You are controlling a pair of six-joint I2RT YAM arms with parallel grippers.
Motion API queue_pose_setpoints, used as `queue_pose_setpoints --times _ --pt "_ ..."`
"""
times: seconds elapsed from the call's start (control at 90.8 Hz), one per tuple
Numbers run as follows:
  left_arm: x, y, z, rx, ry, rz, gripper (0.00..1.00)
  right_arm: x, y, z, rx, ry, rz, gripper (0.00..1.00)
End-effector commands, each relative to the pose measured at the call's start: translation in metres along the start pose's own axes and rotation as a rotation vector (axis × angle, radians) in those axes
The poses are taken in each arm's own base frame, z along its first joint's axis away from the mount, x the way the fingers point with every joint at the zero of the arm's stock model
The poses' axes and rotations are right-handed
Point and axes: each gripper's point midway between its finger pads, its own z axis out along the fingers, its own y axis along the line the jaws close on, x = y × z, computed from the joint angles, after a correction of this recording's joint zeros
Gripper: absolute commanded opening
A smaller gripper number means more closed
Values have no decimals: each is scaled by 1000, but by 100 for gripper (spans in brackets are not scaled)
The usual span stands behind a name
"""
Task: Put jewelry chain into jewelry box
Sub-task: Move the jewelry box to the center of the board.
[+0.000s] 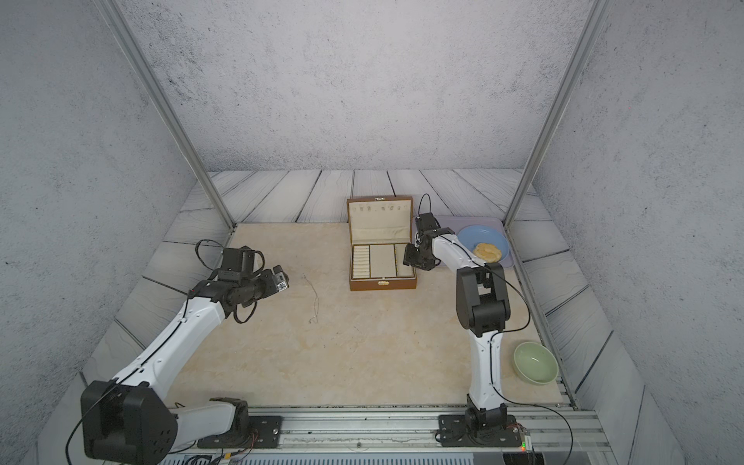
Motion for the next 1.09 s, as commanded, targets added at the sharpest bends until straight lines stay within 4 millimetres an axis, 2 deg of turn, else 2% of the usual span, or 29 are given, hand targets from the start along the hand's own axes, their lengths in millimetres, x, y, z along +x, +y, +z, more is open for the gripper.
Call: queue_pose_setpoints --times 0.0,0.077,0.143,0.198,0.253,0.308,0.583,0.738,0.969,1.079 --pt "5 -1 4 -4 21 29 98 5 -11 7 60 35 -23 46" --pt "5 -1 6 -5 27 34 98 6 -12 11 70 38 -30 38" --pt "5 -1 7 -7 28 36 98 8 -12 13 77 40 -38 36" --pt "5 0 8 -11 28 38 98 9 -12 13 82 39 -49 27" --pt "4 0 8 -13 27 40 98 11 -13 13 89 39 -53 25" --pt "4 0 9 -12 28 40 98 13 -13 11 92 37 -62 17" --pt "6 -3 10 0 37 39 98 28 -7 -17 79 2 -64 9" --pt "10 -5 11 10 47 39 98 56 -7 -32 75 19 -68 9" --pt "19 -8 13 14 69 42 98 119 -11 -45 67 65 -54 9" --pt "24 -9 14 13 86 44 98 146 -6 -49 45 74 -39 9"
